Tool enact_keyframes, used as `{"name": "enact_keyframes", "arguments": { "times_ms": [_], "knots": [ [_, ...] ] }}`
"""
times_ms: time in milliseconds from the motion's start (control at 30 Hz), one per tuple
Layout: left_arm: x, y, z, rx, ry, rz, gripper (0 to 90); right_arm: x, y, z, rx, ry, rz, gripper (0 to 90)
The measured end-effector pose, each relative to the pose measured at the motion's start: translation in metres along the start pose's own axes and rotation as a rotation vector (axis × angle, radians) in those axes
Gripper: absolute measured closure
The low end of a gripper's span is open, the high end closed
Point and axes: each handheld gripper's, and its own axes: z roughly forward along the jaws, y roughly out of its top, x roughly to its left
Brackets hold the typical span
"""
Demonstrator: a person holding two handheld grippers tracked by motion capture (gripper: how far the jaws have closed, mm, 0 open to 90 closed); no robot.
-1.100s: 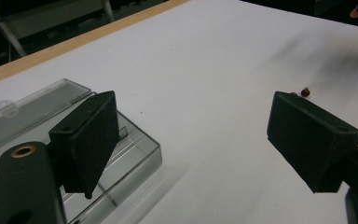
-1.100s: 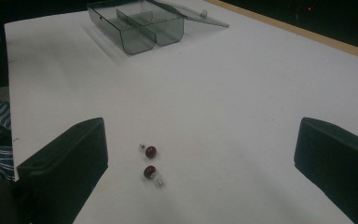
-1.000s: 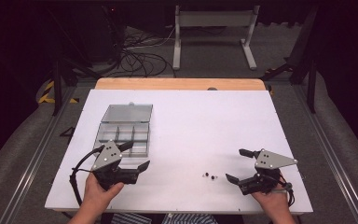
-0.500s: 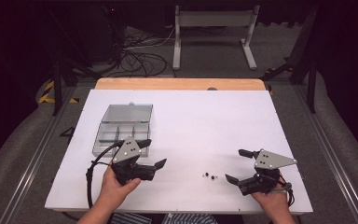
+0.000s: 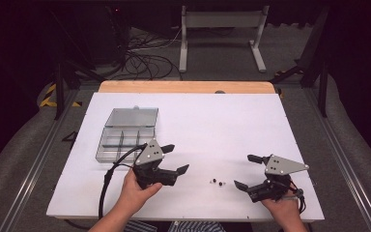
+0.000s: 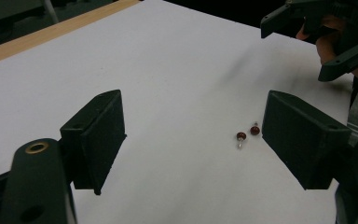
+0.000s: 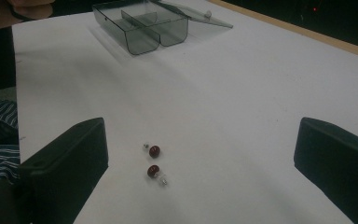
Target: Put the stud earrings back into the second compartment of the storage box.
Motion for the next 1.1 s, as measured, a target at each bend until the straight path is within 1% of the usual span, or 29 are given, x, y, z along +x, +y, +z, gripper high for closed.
{"name": "enact_keyframes", "arguments": {
  "times_ms": [33,133,300,433,500,567,600,700,733,767,833,867,900,1000,1033,1067,1100],
  "knots": [
    [0.000,0.000,0.000,0.000,0.000,0.000,22.4,0.000,0.000,0.000,0.000,-0.001,-0.001,3.2],
    [-0.004,0.002,0.007,0.002,-0.007,0.006,23.8,0.000,0.000,-0.001,-0.003,0.002,0.001,3.3],
    [-0.009,0.003,0.020,0.023,-0.010,0.021,26.0,0.000,0.000,-0.001,-0.004,0.000,-0.001,3.3],
    [-0.012,0.003,0.032,0.033,-0.019,0.021,28.0,-0.001,0.000,-0.002,-0.011,0.004,0.002,3.4],
    [-0.012,0.001,0.038,0.026,-0.031,0.027,28.1,-0.002,-0.001,-0.002,-0.014,0.005,0.005,3.4],
    [-0.013,-0.001,0.047,0.022,-0.045,0.022,28.9,-0.002,-0.001,-0.002,-0.014,0.007,0.009,3.4],
    [-0.013,-0.001,0.047,0.022,-0.045,0.022,29.5,-0.003,-0.001,-0.003,-0.013,0.006,0.009,3.4],
    [-0.015,-0.003,0.056,0.019,-0.066,0.017,31.7,-0.003,-0.001,-0.003,-0.019,0.007,0.011,3.5],
    [-0.017,-0.004,0.062,0.021,-0.075,0.018,32.4,-0.003,-0.001,-0.003,-0.021,0.008,0.012,3.5],
    [-0.017,-0.004,0.062,0.021,-0.075,0.018,33.1,-0.003,-0.001,-0.003,-0.021,0.008,0.012,3.5],
    [-0.020,-0.008,0.072,0.036,-0.095,0.019,33.9,-0.004,-0.002,-0.004,-0.021,0.007,0.011,3.5],
    [-0.020,-0.008,0.072,0.036,-0.095,0.019,34.7,-0.004,-0.002,-0.004,-0.022,0.008,0.012,3.5],
    [-0.021,-0.009,0.075,0.039,-0.106,0.010,35.8,-0.004,-0.002,-0.004,-0.022,0.008,0.012,3.5],
    [-0.026,-0.013,0.085,0.059,-0.130,0.004,37.4,-0.004,-0.002,-0.004,-0.022,0.012,0.012,3.7],
    [-0.026,-0.013,0.085,0.059,-0.130,0.004,37.9,-0.004,-0.002,-0.004,-0.022,0.012,0.012,3.7],
    [-0.027,-0.015,0.090,0.071,-0.138,0.006,38.6,-0.004,-0.002,-0.005,-0.024,0.013,0.015,3.7],
    [-0.028,-0.016,0.092,0.081,-0.140,-0.001,39.4,-0.005,-0.002,-0.005,-0.024,0.013,0.015,3.7]
  ]
}}
